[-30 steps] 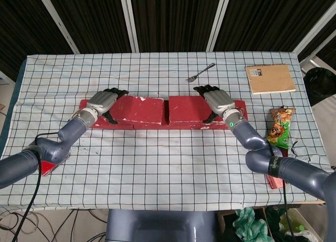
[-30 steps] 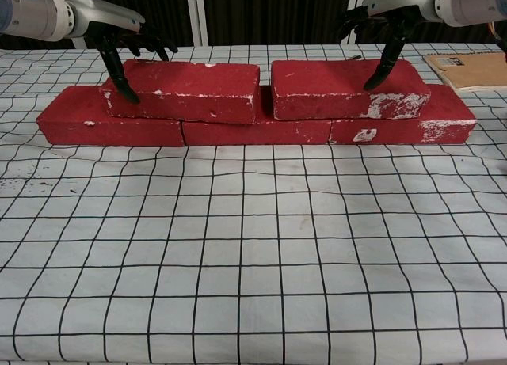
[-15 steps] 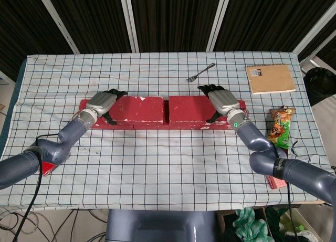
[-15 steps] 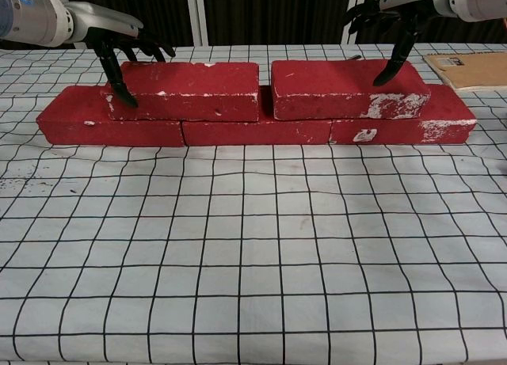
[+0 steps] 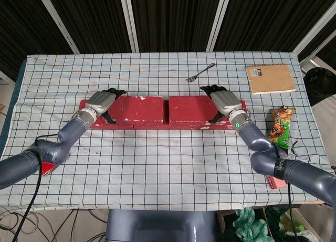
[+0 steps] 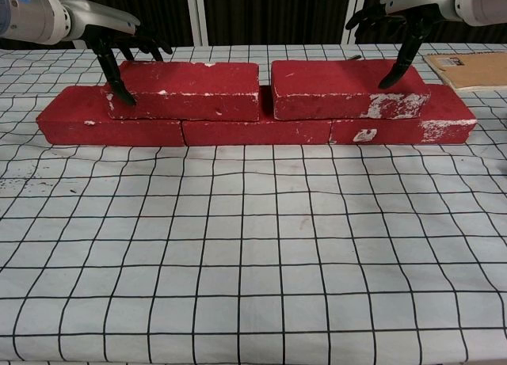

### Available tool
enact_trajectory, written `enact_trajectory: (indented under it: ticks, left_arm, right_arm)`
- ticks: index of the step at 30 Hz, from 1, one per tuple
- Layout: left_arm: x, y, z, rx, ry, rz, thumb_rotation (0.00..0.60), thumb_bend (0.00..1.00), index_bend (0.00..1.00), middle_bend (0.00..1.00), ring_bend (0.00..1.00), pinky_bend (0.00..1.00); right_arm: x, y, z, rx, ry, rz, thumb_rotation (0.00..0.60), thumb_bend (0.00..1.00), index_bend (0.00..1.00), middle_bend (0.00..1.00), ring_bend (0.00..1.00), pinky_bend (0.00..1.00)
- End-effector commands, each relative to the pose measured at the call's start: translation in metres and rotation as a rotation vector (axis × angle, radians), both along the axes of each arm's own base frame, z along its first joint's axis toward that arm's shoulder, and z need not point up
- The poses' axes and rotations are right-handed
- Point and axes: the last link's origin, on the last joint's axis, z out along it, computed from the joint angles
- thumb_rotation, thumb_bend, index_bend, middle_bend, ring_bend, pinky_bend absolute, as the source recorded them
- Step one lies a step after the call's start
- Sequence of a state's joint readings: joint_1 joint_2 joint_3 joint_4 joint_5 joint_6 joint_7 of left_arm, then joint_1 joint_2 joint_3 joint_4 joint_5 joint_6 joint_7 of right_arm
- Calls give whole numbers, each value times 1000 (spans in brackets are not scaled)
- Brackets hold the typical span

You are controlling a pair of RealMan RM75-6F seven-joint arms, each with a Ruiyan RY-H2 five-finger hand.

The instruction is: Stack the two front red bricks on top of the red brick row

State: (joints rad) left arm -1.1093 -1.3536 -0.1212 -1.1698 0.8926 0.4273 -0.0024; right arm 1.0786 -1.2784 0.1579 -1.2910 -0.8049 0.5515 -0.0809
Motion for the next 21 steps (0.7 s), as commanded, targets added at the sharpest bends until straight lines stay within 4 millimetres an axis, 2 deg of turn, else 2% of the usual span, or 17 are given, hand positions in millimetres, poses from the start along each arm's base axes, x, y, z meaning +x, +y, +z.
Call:
enact_trajectory:
  ticks: [1,21]
  left_arm:
    - [0,-1,-2,-7,4,1,600,0,76,109,0,142]
    - [8,-2,-7,-13,1,-10,600,0,73,108,0,148]
  right_arm:
    - [-1,0,1,1,1,-2,600,0,27,42,0,77]
    - [-5,1,4,-3,4,-5,600,0,27,42,0,77]
